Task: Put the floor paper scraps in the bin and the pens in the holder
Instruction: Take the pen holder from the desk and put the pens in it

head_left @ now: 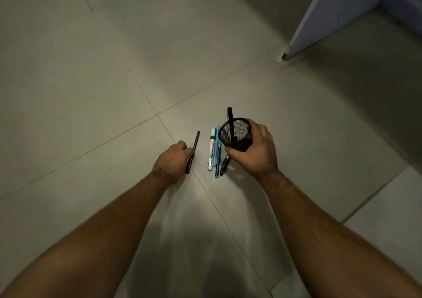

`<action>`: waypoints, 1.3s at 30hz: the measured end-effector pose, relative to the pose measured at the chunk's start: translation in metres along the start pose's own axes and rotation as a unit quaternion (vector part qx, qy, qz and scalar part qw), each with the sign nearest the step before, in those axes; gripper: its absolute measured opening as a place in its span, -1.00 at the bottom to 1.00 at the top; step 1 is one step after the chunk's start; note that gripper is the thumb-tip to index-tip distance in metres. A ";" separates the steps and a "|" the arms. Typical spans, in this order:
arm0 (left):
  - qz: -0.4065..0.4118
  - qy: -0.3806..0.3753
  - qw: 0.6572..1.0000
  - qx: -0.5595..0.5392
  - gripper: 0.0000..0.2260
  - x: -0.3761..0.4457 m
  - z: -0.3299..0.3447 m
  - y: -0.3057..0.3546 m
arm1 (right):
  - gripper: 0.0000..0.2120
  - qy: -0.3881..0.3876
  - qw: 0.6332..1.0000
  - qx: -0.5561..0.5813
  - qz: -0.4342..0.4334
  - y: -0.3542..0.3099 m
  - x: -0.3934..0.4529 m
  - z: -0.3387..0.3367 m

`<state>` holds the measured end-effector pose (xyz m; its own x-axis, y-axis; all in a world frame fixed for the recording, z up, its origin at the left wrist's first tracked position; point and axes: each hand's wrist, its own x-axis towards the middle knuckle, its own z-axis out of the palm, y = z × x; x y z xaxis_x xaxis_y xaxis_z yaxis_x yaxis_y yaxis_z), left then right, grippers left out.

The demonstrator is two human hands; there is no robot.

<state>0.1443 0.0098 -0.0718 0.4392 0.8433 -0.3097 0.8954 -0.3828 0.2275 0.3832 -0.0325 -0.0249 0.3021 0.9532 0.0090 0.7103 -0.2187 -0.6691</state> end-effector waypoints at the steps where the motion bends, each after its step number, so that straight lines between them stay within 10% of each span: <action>1: 0.040 -0.002 0.999 0.034 -0.71 -0.002 -0.001 -0.003 | -0.23 0.001 1.000 0.002 -0.006 -0.003 0.000 0.003; 12: 0.145 0.018 0.983 0.114 -0.84 0.007 -0.002 -0.013 | -0.19 -0.008 0.999 0.034 -0.004 -0.015 0.002 0.028; 16: 0.019 0.093 0.991 -0.092 -0.88 0.008 -0.017 -0.012 | -0.19 0.020 0.997 0.055 0.046 -0.013 0.005 0.028; 19: -0.102 0.161 0.920 -0.343 -0.84 0.017 -0.045 0.007 | -0.24 0.058 0.994 0.063 0.072 -0.009 0.006 0.022; 32: -0.024 0.191 0.809 -0.555 -0.77 0.064 -0.108 0.107 | -0.21 0.059 0.992 0.053 0.102 0.014 0.004 -0.007; 39: -0.005 0.159 0.935 -0.316 -0.71 0.059 -0.073 0.118 | -0.26 0.062 0.982 0.121 0.128 0.017 0.005 -0.013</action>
<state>0.2704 0.0423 0.0037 0.2974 0.9535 -0.0480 0.6331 -0.1594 0.7574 0.4045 -0.0340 -0.0266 0.5365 0.8376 -0.1030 0.4329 -0.3780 -0.8184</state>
